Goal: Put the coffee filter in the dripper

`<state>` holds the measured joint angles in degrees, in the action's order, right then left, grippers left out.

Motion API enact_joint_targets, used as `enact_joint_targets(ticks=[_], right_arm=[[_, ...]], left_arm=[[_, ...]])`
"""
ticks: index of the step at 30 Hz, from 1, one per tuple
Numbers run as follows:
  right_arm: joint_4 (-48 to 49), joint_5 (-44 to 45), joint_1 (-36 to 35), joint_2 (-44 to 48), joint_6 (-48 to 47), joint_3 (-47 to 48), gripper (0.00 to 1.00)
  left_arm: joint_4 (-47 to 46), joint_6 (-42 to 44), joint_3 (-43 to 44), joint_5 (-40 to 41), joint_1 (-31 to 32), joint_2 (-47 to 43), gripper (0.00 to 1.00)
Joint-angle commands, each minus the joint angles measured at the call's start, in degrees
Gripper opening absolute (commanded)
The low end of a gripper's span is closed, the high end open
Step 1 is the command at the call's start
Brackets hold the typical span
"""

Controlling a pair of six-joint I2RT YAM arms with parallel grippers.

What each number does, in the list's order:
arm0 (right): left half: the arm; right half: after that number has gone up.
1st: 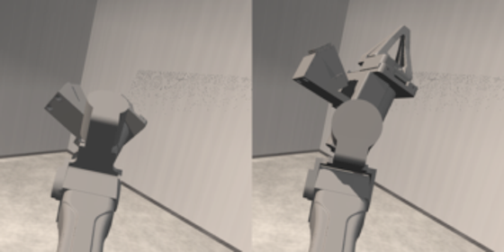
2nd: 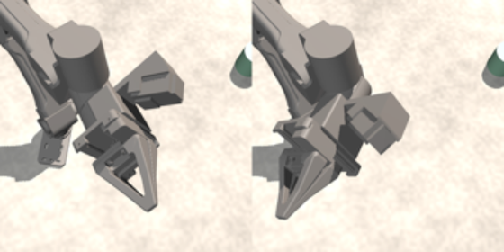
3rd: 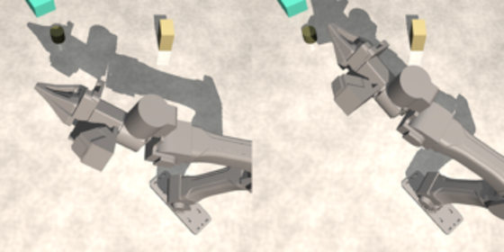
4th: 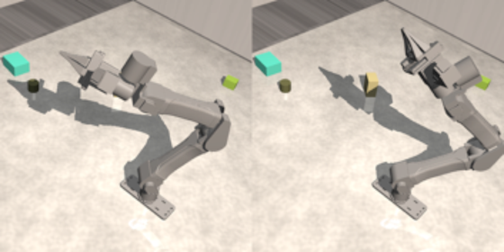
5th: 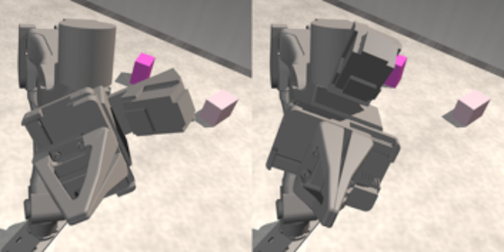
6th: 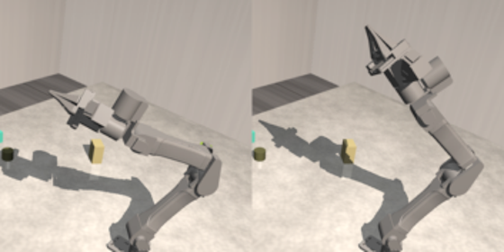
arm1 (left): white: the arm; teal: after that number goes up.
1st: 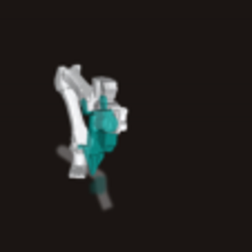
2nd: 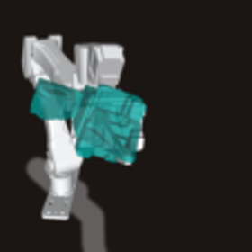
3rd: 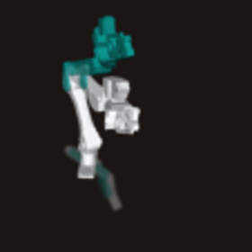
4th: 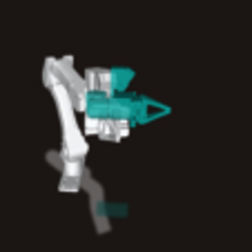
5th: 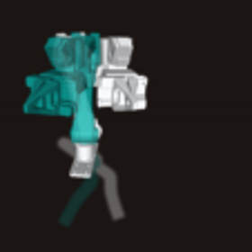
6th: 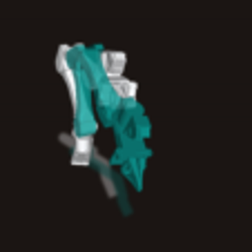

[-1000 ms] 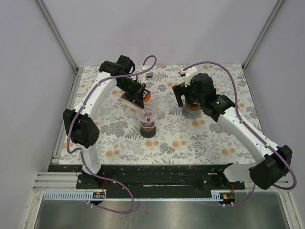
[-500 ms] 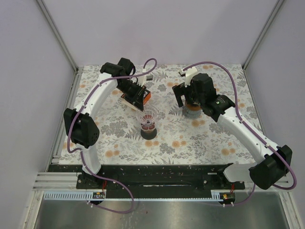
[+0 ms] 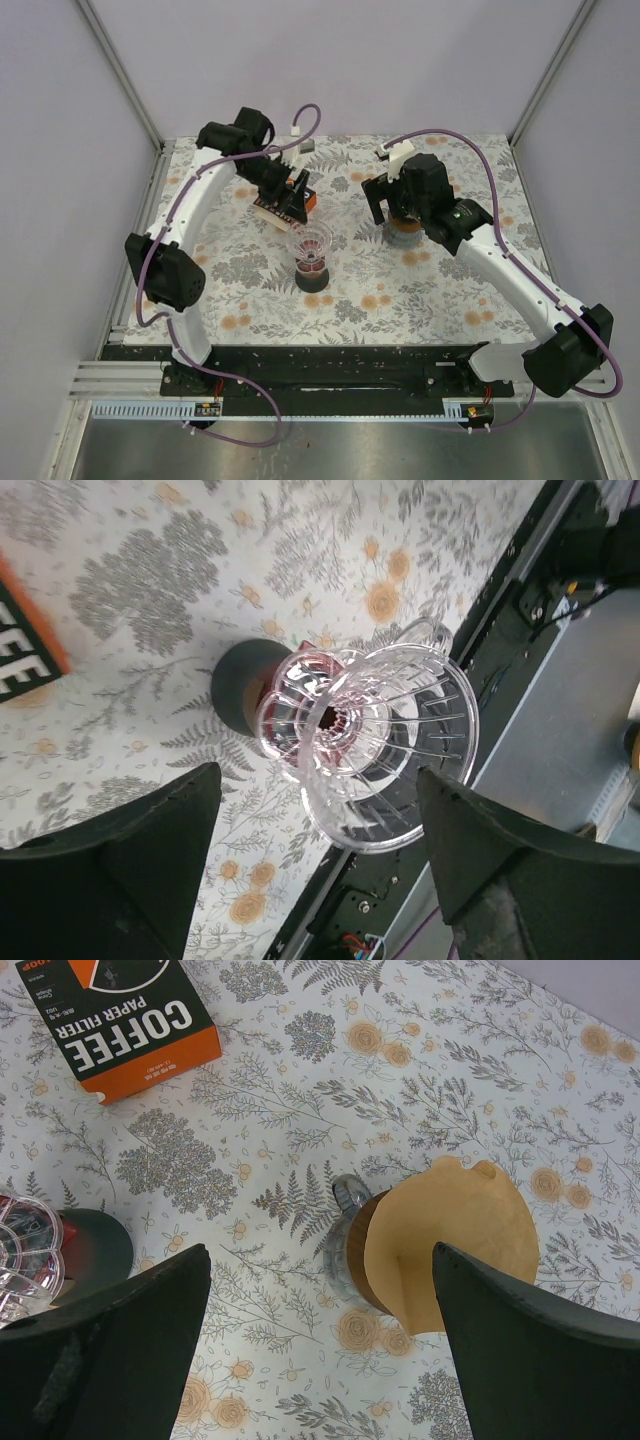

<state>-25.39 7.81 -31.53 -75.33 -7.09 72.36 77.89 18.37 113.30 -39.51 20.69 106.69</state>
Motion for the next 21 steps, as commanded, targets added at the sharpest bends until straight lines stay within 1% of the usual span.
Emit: enact_joint_targets(ticks=[1,2,3,5,7,10,12,15,17,18,21], right_arm=[[0.69,-0.08,0.33,0.71,0.15,0.77,0.99],[0.69,-0.08,0.33,0.71,0.06,0.68,0.99],[0.69,-0.25,0.33,0.88,0.06,0.59,0.99],[0.6,-0.52,0.33,0.71,0.06,0.42,0.99],[0.78,-0.69,0.33,0.71,-0.03,0.33,0.99],[0.78,-0.7,0.33,0.62,0.06,0.24,1.0],[0.78,-0.78,0.33,0.8,-0.03,0.24,0.99],[0.69,-0.61,0.33,1.24,-0.2,-0.02,1.0],[0.78,-0.52,0.33,1.5,-0.38,-0.37,0.99],[0.69,-0.43,0.33,1.68,-0.47,-0.46,0.99],[0.69,-0.34,0.33,1.41,-0.47,-0.55,0.99]], left_arm=[[-6.23,-2.63,4.57,-4.8,-9.58,-5.18,0.86],[-8.61,-3.77,3.87,-2.09,-11.44,-5.53,0.87],[-11.41,-4.65,2.82,2.81,-12.76,-5.79,0.88],[-15.64,-3.96,0.19,17.21,-12.78,-5.97,0.88],[-19.51,-1.86,-3.85,26.63,-11.99,-5.8,0.88],[-24.34,3.85,-9.83,35.78,-9.53,-4.92,0.88],[-29.17,9.99,-14.05,43.16,-8.12,-4.57,0.87],[-39.44,18.43,-23.27,49.77,-6.63,-5.79,0.85],[-46.83,24.93,-29.51,52.42,-5.49,-7.46,0.85],[-52.43,27.74,-33.02,52.86,-4.96,-8.6,0.85],[-62.57,35.31,-41.9,49.62,-4.08,-11.33,0.86]])
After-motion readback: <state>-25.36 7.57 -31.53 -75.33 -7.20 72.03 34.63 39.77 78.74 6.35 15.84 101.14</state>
